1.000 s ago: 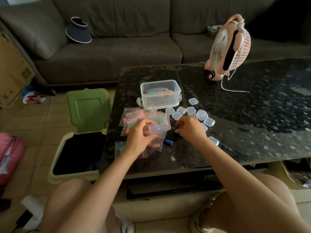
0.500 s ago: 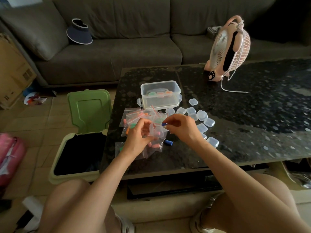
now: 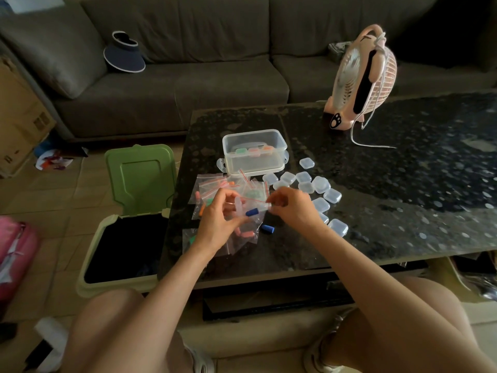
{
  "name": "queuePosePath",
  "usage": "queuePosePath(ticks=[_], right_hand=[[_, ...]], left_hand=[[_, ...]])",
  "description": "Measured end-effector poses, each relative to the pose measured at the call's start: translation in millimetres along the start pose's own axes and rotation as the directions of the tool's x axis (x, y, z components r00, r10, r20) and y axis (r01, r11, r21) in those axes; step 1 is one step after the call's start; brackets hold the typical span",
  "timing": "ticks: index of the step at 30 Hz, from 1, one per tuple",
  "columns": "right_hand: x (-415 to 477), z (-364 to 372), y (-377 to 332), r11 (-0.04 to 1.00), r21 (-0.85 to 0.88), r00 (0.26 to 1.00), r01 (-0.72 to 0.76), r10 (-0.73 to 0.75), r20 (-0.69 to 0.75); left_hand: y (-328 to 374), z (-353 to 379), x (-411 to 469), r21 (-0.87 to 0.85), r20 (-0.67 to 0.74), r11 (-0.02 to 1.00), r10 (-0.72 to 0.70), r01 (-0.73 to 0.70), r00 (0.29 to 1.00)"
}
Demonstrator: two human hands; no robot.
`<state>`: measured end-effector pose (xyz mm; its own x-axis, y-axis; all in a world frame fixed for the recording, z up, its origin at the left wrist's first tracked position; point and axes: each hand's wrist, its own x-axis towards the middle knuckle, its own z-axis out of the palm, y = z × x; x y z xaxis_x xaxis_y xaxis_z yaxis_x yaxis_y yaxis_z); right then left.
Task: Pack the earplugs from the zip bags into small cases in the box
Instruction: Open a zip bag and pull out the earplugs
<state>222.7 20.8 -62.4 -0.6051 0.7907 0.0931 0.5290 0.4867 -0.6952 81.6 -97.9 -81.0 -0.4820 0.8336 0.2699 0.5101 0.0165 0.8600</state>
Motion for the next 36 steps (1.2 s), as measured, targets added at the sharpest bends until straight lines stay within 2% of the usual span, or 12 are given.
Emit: queuePosePath(ticks=[3, 5, 7, 10, 12, 14, 17, 20, 25, 31, 36], right_hand=[[-5, 4, 6, 0.945, -0.313, 0.96, -0.091, 0.166, 0.223], [-9, 10, 7, 0.918, -0.391, 0.952, -0.063, 0.173, 0.254], [-10, 9, 4, 0.908, -0.415, 0.96, -0.065, 0.17, 0.221], [-8, -5, -1, 0.936, -0.34, 0.985, -0.092, 0.137, 0.108], [-9, -13, -8, 0.985, -0.17, 0.999, -0.029, 0.035, 0.035], [-12, -13, -17, 0.997, -0.054, 0.998, 0.058, -0.057, 0.021], [-14, -3, -21, 0.988, -0.086, 0.991, 0.127, -0.123, 0.044], [-12, 4, -18, 0.983, -0.124, 0.99, 0.135, -0.131, 0.045], [-13, 4, -17, 0.995, -0.043, 0.995, 0.093, -0.09, 0.053], [-14, 3, -14, 0.993, -0.064, 0.994, 0.103, -0.099, 0.056], [-12, 6, -15, 0.995, 0.025, 0.996, 0.092, -0.093, 0.016]], left_hand=[[-2, -1, 0, 0.052, -0.024, 0.998, 0.02, -0.018, 1.0], [-2, -1, 1, 0.078, -0.033, 0.997, 0.026, -0.024, 0.999], [-2, -2, 0, 0.096, -0.037, 0.995, 0.035, -0.031, 0.999], [-1, -1, -1, 0.097, -0.038, 0.995, 0.027, -0.024, 0.999], [-1, 1, -1, 0.067, -0.015, 0.998, 0.006, -0.005, 1.0], [-3, 3, -1, 0.044, 0.021, 0.999, -0.004, 0.003, 1.0], [-3, 7, -3, 0.047, 0.058, 0.999, 0.003, -0.006, 0.998], [-3, 7, -3, 0.051, 0.064, 0.999, 0.009, -0.012, 0.998], [-3, 6, -3, 0.0, 0.048, 1.0, -0.007, 0.007, 0.999], [-1, 4, -3, -0.019, 0.016, 0.999, -0.028, 0.029, 0.999], [3, 4, -3, -0.059, -0.006, 0.995, -0.076, 0.076, 0.997]])
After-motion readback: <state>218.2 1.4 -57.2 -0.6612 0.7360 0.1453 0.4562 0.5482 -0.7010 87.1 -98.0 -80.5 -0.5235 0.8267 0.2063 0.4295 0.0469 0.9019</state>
